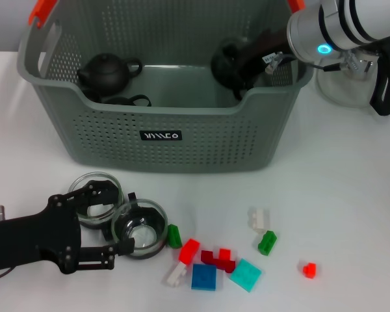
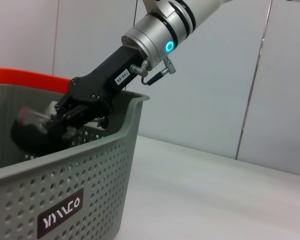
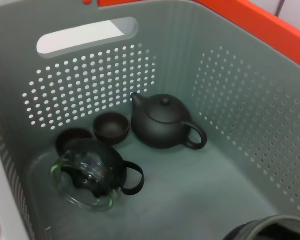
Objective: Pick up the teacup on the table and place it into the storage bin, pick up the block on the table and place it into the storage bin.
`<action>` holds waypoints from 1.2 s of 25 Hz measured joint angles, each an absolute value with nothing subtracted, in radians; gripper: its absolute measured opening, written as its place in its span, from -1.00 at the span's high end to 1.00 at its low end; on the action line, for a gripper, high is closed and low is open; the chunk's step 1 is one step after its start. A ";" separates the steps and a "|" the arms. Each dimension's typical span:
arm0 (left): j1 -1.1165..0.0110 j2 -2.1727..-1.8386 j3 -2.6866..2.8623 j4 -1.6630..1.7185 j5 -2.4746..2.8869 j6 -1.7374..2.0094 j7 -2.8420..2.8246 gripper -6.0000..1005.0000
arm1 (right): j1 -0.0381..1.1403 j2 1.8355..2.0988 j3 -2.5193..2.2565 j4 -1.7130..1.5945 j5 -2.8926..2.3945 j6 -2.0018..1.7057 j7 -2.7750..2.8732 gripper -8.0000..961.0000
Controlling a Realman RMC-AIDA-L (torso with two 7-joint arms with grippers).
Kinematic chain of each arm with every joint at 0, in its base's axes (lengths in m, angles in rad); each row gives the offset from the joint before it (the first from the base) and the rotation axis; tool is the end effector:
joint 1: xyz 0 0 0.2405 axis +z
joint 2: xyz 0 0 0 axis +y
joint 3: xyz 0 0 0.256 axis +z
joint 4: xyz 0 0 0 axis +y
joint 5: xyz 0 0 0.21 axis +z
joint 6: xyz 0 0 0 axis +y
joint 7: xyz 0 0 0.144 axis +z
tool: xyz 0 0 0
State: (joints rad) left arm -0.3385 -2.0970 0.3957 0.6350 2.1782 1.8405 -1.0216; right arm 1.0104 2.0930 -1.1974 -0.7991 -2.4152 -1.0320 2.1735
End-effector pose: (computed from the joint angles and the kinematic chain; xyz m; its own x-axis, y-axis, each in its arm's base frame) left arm -0.3159 0.2382 0.0113 0.7881 0.2216 0.5743 0.3834 -0.9066 -0.1763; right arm 0.0978 0.4558 -0.0413 0.9413 -0.3348 -0.0418 -0.3172 -0.8359 -0.4479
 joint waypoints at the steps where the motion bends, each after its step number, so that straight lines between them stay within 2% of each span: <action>1: -0.339 -2.097 0.396 0.635 2.178 1.841 -1.021 -0.86 | 1.010 2.092 -1.197 -0.803 -2.415 -1.035 2.175 0.85; 2: -0.339 -2.097 0.396 0.635 2.178 1.841 -1.021 -0.86 | 1.010 2.092 -1.198 -0.806 -2.416 -1.037 2.176 0.85; 4: -0.339 -2.097 0.396 0.634 2.178 1.841 -1.021 -0.86 | 1.010 2.092 -1.197 -0.815 -2.416 -1.043 2.177 0.50; 11: -0.339 -2.097 0.396 0.633 2.178 1.841 -1.019 -0.86 | 0.996 2.094 -1.195 -0.892 -2.416 -1.062 2.187 0.18; 15: -0.338 -2.097 0.396 0.634 2.178 1.847 -1.020 -0.86 | 0.946 2.098 -1.187 -1.058 -2.377 -1.127 2.199 0.00; 21: -0.333 -2.095 0.396 0.637 2.178 1.850 -1.020 -0.86 | 0.809 2.091 -1.185 -1.345 -2.187 -1.270 2.180 -0.49; 26: -0.329 -2.091 0.396 0.640 2.178 1.850 -1.019 -0.86 | 0.714 2.090 -1.148 -1.461 -2.038 -1.459 2.088 -0.63; 30: -0.323 -2.089 0.395 0.647 2.178 1.850 -1.019 -0.86 | 0.676 2.091 -1.094 -1.471 -1.977 -1.629 2.028 -0.63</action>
